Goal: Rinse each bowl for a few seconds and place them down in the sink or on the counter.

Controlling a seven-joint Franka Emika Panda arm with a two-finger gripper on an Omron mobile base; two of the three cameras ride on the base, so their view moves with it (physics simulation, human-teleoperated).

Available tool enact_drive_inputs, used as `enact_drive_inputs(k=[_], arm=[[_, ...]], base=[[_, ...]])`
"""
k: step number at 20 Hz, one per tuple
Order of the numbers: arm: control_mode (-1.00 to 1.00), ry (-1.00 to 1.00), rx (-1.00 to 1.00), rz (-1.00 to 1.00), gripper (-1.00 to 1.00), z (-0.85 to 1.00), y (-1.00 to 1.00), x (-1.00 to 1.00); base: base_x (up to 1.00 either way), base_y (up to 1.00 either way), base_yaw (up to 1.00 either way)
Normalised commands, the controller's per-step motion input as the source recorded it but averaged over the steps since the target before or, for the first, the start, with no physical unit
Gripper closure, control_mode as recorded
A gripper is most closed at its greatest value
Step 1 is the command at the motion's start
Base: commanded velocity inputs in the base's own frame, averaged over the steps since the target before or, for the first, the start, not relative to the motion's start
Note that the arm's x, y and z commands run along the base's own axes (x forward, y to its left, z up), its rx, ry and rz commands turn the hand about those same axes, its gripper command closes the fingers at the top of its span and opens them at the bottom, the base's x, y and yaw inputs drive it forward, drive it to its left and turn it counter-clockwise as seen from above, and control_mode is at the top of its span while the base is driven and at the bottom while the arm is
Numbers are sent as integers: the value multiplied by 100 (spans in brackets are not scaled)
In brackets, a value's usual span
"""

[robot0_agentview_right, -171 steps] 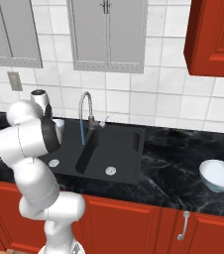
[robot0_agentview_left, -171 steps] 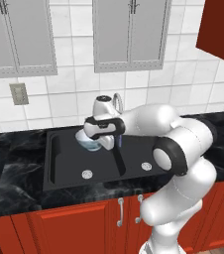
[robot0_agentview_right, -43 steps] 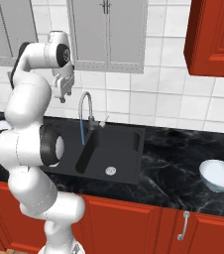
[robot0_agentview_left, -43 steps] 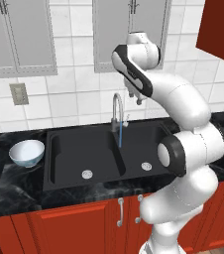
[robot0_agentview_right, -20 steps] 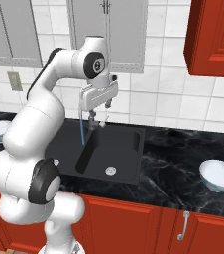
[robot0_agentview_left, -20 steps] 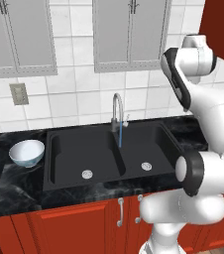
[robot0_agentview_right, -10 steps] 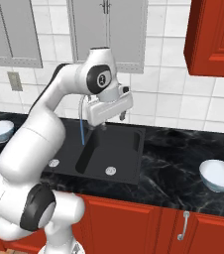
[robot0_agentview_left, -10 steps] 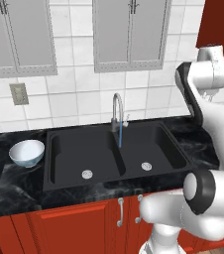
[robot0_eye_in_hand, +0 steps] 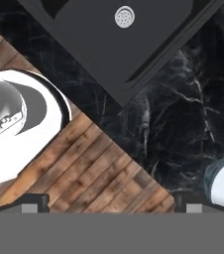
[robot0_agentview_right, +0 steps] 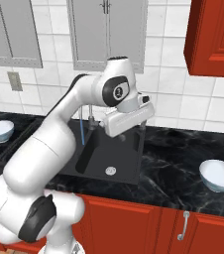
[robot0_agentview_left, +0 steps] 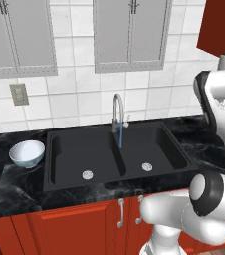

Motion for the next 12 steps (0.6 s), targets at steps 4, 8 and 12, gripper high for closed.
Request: enact_drive_inputs(k=[4,8,12], arm=[[-100,0,0,-6,-100,-7,-51,-5],[-100,0,0,-8,-100,-9,-44,-7],[-100,0,0,-8,-100,-13,-39,-10]], base=[[0,0,0],[0,0,0],[0,0,0]])
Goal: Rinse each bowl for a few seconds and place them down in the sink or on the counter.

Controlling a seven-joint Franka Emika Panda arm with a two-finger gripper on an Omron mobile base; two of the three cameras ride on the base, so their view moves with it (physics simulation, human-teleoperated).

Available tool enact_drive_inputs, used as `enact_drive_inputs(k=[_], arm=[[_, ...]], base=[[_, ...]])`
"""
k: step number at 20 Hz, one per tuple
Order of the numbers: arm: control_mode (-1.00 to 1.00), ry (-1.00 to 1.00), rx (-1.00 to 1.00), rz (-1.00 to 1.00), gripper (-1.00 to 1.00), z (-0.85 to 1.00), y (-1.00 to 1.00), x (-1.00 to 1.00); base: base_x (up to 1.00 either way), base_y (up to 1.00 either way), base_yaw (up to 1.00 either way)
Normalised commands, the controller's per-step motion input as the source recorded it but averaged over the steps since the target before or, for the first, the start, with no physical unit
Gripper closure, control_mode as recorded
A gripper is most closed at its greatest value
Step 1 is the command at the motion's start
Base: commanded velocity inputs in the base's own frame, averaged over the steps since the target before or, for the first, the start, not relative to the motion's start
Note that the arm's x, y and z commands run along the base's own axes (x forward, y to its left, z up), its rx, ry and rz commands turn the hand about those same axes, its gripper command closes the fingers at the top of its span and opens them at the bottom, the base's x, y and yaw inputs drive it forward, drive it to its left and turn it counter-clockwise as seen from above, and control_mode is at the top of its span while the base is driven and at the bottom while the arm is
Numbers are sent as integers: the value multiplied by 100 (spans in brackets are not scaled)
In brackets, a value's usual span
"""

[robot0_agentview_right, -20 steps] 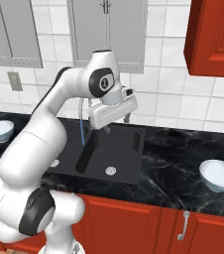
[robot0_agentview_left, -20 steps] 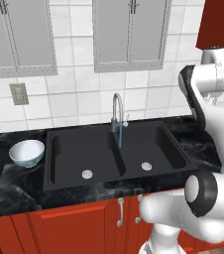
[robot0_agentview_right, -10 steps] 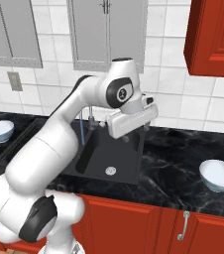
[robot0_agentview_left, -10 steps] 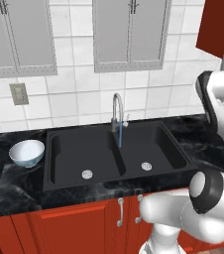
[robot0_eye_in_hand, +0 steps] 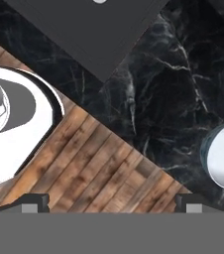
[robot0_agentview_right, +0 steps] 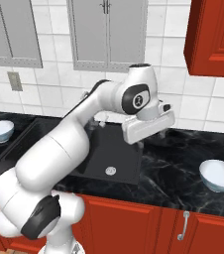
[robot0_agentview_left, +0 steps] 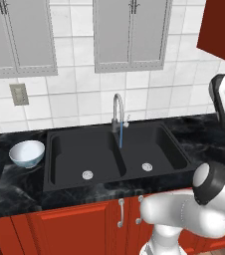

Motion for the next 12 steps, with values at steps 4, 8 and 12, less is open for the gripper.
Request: enact_drive_inputs(k=[4,8,12], arm=[[-100,0,0,-7,-100,-16,-35,-12],[-100,0,-1,-8,-100,-14,-34,-6],[-100,0,-1,-7,-100,-15,-34,-1]], base=[[0,0,0],[0,0,0],[0,0,0]])
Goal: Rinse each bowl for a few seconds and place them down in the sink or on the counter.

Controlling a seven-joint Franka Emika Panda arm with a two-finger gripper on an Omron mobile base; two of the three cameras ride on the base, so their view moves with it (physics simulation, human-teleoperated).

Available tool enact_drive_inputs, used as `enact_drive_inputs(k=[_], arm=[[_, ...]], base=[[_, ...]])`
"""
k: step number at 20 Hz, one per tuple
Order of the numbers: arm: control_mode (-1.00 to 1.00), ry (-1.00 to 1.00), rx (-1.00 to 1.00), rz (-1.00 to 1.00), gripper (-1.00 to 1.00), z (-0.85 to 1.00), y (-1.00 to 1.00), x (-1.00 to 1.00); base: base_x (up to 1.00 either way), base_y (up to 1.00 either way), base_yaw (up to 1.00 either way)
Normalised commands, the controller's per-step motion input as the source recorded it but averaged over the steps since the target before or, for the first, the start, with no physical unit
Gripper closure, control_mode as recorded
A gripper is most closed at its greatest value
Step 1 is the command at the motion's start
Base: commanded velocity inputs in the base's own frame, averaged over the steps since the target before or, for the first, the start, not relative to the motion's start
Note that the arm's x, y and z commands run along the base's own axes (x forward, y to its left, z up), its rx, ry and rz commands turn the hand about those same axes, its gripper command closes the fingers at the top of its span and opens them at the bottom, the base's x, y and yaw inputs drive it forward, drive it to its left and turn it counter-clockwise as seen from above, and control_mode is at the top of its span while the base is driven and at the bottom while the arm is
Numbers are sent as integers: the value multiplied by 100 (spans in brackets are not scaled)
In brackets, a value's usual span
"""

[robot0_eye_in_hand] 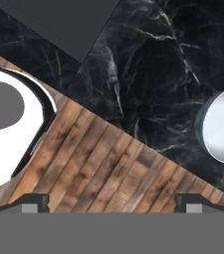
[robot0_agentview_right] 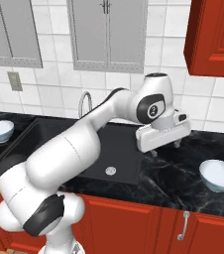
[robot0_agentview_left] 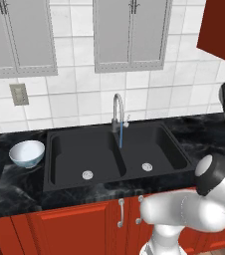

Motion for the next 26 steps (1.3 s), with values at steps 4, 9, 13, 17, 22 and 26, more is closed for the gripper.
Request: enact_drive_inputs(k=[4,9,13,17,22,26], arm=[[-100,0,-1,-8,-100,-16,-33,-2],[-100,0,-3,-4,-100,-14,-23,0],[-100,-1,-2,-3,-100,-22,-15,1],[-100,-1,0,-3,-100,-26,-14,10],[-100,0,1,-4,-100,-29,-12,14],[-100,0,1,-5,-100,-19,-16,15]], base=[[0,0,0],[0,0,0],[0,0,0],[0,0,0],[0,0,0],[0,0,0]])
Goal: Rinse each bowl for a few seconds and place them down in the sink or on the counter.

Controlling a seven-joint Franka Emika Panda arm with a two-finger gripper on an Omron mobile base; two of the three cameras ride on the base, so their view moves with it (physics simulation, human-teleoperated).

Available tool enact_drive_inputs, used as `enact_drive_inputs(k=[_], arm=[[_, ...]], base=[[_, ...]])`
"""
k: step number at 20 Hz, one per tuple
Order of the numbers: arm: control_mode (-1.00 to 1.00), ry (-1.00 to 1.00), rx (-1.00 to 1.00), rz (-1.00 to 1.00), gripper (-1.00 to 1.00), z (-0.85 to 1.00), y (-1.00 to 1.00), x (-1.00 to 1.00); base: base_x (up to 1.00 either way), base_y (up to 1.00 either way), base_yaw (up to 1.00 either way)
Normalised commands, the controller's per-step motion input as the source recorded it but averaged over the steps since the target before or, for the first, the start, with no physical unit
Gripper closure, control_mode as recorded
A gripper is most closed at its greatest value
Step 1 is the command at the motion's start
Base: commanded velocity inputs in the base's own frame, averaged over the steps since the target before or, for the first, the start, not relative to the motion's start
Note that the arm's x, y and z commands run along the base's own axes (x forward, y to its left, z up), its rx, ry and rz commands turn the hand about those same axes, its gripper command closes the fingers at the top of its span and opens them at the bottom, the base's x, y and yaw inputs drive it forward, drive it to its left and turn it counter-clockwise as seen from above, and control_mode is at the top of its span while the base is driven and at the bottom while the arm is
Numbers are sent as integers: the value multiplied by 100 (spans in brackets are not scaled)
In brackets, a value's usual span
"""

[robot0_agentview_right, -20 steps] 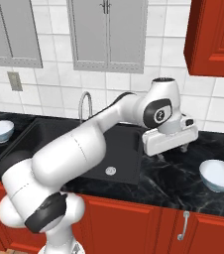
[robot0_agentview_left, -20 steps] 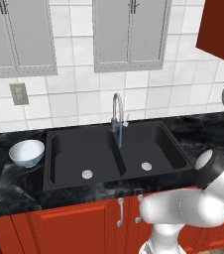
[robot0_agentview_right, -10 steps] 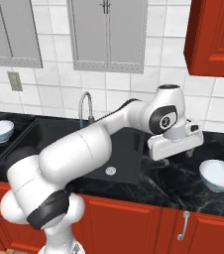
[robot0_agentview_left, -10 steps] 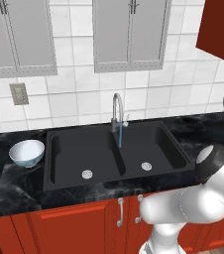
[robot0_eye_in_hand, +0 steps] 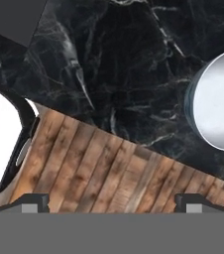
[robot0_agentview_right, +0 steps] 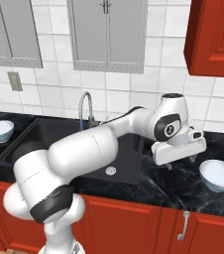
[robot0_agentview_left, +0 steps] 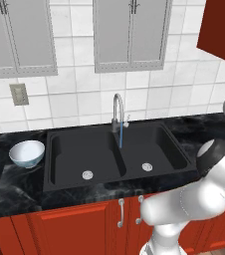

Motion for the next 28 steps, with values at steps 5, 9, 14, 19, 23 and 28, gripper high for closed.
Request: enact_drive_inputs(k=[5,9,14,19,23,28], arm=[[-100,0,0,-2,-100,-14,-24,17],[-100,0,0,0,-100,-14,-27,17],[-100,0,0,0,-100,-16,-16,20],[-100,0,2,0,-100,-12,-24,21],[-100,0,4,0,-100,-8,-31,22],[-100,0,5,0,-100,-12,-21,18]], base=[[0,0,0],[0,0,0],[0,0,0],[0,0,0],[0,0,0],[0,0,0]])
